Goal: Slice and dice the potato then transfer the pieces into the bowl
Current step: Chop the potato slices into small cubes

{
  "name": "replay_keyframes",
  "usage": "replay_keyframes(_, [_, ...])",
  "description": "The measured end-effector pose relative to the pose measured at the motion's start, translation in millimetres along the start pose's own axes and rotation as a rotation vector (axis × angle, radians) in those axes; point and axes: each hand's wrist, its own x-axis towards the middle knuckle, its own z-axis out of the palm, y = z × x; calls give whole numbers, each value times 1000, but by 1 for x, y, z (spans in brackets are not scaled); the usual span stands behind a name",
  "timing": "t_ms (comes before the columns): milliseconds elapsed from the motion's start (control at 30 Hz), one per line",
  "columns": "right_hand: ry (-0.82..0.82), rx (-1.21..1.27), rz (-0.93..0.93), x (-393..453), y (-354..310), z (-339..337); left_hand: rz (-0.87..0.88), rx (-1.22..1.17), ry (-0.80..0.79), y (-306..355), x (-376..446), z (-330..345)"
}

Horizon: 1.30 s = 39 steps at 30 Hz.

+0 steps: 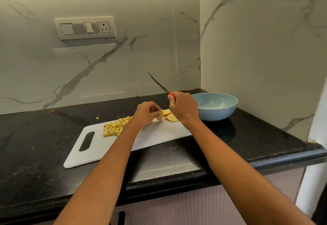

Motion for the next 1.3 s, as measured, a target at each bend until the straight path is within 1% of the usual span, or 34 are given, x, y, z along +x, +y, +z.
replay_keyframes(100, [0, -2, 4, 0, 0, 0, -3, -12, 12, 1, 0, 1])
replay_keyframes(300, [-1, -1, 2, -1, 0, -1, -13, -13, 188, -4, 3, -1])
replay_keyframes(467, [-3, 2, 9, -1, -1, -2, 14, -64, 236, 3, 0, -4])
replay_keyframes(567, [-10, 1, 15, -1, -1, -3, 1, -139, 168, 9, -5, -9])
replay_keyframes(700, [-17, 16, 32, -3, -2, -5, -15, -256, -88, 18, -20, -19])
replay_keyframes(767, [-35, 18, 33, -7, -4, -7, 2, -287, -176, 20, -28, -21])
replay_keyframes(800, [-49, 20, 33, -10, -5, -9, 19, -267, -205, 19, -31, -20])
replay_keyframes(867, [-90, 34, 23, -17, -8, -14, 55, -116, -225, 15, -35, -17])
replay_keyframes(933, [-128, 54, 23, -26, -10, -21, 67, 74, -193, 9, -36, -13])
replay_keyframes(1000, [-142, 60, 41, -37, -10, -30, 34, 176, -134, 3, -37, -11])
replay_keyframes(1033, [-156, 56, 51, -42, -10, -33, 12, 204, -103, 1, -38, -11])
replay_keyframes(1100, [-241, 24, 79, -53, -10, -37, -6, 223, -65, -1, -43, -12])
replay_keyframes(1200, [-393, -85, 113, -67, -15, -41, 19, 252, -73, 0, -54, -11])
replay_keyframes(1300, [-411, -202, 60, -84, -22, -47, 5, 191, -41, -1, -61, -9])
